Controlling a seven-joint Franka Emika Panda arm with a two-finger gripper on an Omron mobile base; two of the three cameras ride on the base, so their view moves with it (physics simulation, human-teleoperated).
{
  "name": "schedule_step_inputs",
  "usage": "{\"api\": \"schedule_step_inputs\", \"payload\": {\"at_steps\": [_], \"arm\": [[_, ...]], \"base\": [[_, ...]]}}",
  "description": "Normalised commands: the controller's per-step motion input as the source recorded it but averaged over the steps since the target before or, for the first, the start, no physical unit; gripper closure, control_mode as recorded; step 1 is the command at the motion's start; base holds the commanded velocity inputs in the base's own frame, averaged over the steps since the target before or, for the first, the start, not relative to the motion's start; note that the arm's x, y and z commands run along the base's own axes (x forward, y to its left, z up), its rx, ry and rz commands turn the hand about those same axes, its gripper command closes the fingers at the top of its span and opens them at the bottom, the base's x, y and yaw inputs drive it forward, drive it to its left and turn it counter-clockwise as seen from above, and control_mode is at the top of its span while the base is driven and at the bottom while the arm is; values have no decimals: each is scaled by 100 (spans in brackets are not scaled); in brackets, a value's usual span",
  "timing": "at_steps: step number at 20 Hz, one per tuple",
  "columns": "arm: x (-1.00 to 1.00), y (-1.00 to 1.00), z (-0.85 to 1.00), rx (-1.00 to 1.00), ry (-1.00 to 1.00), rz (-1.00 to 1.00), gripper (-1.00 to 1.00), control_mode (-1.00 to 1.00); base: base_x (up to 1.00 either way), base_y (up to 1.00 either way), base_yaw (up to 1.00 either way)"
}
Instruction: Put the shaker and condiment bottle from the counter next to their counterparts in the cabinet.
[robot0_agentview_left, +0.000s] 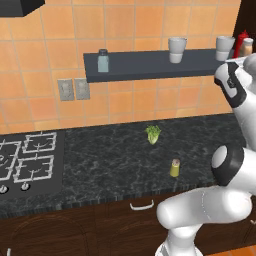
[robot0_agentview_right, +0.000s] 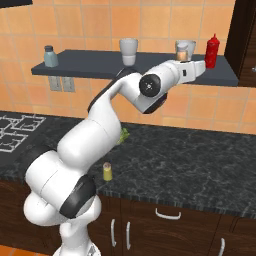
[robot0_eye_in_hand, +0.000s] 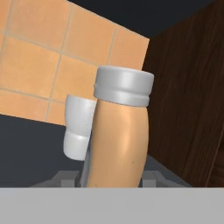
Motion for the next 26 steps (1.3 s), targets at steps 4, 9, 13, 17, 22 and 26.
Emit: {"api": "schedule_step_inputs", "payload": {"at_steps": [4, 9, 13, 17, 22, 26], "arm": [[27, -4, 0, 0, 3, -4, 100, -100], [24, -14, 0, 0, 1, -4, 100, -100], [19, -23, 0, 0, 0, -3, 100, -100], [17, -27, 0, 0, 0, -1, 100, -100], [13, -22, 0, 4, 0, 0, 100, -100], [1, -17, -11, 17, 5, 0, 100, -100]], "base": [[0, 0, 0], [0, 0, 0], [0, 0, 0], [0, 0, 0], [0, 0, 0], [0, 0, 0]]}}
